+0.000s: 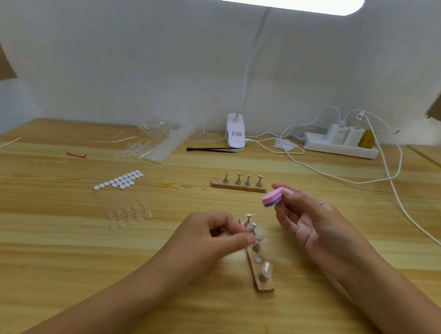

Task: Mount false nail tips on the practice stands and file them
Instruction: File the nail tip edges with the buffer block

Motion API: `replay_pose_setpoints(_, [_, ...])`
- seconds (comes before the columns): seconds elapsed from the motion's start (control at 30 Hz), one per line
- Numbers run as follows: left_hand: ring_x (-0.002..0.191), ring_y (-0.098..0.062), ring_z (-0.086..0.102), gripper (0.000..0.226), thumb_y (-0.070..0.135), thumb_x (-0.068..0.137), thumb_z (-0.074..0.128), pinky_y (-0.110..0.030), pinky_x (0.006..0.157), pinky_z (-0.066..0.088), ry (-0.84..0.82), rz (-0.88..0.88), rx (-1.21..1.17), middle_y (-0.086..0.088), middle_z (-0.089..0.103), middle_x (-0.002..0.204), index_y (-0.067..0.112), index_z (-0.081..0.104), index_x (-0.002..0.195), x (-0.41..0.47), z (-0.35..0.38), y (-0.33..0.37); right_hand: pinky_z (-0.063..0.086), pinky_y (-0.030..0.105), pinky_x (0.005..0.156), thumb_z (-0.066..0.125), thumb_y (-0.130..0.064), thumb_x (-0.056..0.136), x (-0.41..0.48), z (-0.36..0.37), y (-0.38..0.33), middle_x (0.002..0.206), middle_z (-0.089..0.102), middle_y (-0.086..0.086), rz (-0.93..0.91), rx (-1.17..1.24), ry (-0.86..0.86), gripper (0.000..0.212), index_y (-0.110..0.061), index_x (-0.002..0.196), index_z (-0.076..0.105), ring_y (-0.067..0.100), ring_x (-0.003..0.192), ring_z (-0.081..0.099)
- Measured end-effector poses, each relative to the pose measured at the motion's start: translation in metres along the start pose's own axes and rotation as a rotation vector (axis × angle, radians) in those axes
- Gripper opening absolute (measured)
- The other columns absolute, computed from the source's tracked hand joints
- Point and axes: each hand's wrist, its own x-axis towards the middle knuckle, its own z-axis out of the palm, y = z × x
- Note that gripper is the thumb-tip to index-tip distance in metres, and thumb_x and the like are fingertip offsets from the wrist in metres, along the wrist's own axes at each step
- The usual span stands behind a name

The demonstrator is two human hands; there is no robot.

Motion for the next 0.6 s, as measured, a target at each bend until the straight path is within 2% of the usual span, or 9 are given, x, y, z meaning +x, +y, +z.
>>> replay_pose_setpoints(0.1, [0.068, 0.001, 0.061, 0.017, 0.047, 0.065, 0.076, -0.008, 0.065, 0.046, 0.094, 0.058, -0.228, 0.011, 0.070, 0.074, 0.032, 0.073, 0.071, 0.001, -0.005, 0.003, 0.057, 0.023, 0.066, 0.068, -0.013, 0.079, -0.001, 0.000, -0.002, 0.097, 0.072, 0.011, -0.021, 0.032, -0.017, 0.025, -0.012, 0.103, 0.076, 0.013, 0.080, 0.069])
replay_pose_setpoints(0.2, [0.081, -0.007, 0.071, 0.017, 0.040, 0.065, 0.076, -0.013, 0.065, 0.052, 0.115, 0.018, -0.440, 0.000, 0.077, 0.090, 0.027, 0.074, 0.076, 0.004, -0.006, 0.001, 0.058, 0.023, 0.067, 0.067, -0.014, 0.080, -0.003, 0.001, -0.004, 0.098, 0.072, 0.013, -0.020, 0.035, -0.057, 0.027, -0.013, 0.106, 0.074, 0.015, 0.081, 0.069])
replay_pose_setpoints(0.3, [0.081, -0.009, 0.072, 0.021, 0.032, 0.065, 0.078, -0.014, 0.064, 0.052, 0.126, -0.021, -0.547, -0.006, 0.077, 0.092, 0.021, 0.074, 0.082, 0.007, -0.005, -0.002, 0.057, 0.021, 0.065, 0.066, -0.015, 0.080, -0.005, 0.005, -0.003, 0.095, 0.072, 0.011, 0.032, -0.018, -0.104, 0.029, -0.008, 0.107, 0.074, 0.013, 0.077, 0.069])
replay_pose_setpoints(0.47, [0.074, -0.002, 0.064, 0.026, 0.037, 0.063, 0.079, -0.015, 0.068, 0.051, 0.130, 0.014, -0.478, 0.008, 0.071, 0.079, 0.028, 0.080, 0.087, 0.011, -0.005, -0.005, 0.057, 0.020, 0.064, 0.071, -0.020, 0.072, -0.010, 0.008, -0.001, 0.091, 0.071, 0.013, 0.042, -0.135, -0.146, 0.036, -0.004, 0.104, 0.073, 0.013, 0.074, 0.068])
replay_pose_setpoints(0.6, [0.072, -0.004, 0.066, 0.018, 0.035, 0.068, 0.076, -0.014, 0.068, 0.051, 0.102, 0.056, -0.374, 0.006, 0.071, 0.076, 0.027, 0.077, 0.084, 0.009, -0.003, -0.003, 0.056, 0.019, 0.063, 0.075, -0.021, 0.076, -0.014, 0.011, 0.000, 0.086, 0.069, 0.012, 0.041, -0.243, -0.200, 0.020, -0.013, 0.094, 0.077, 0.011, 0.071, 0.066])
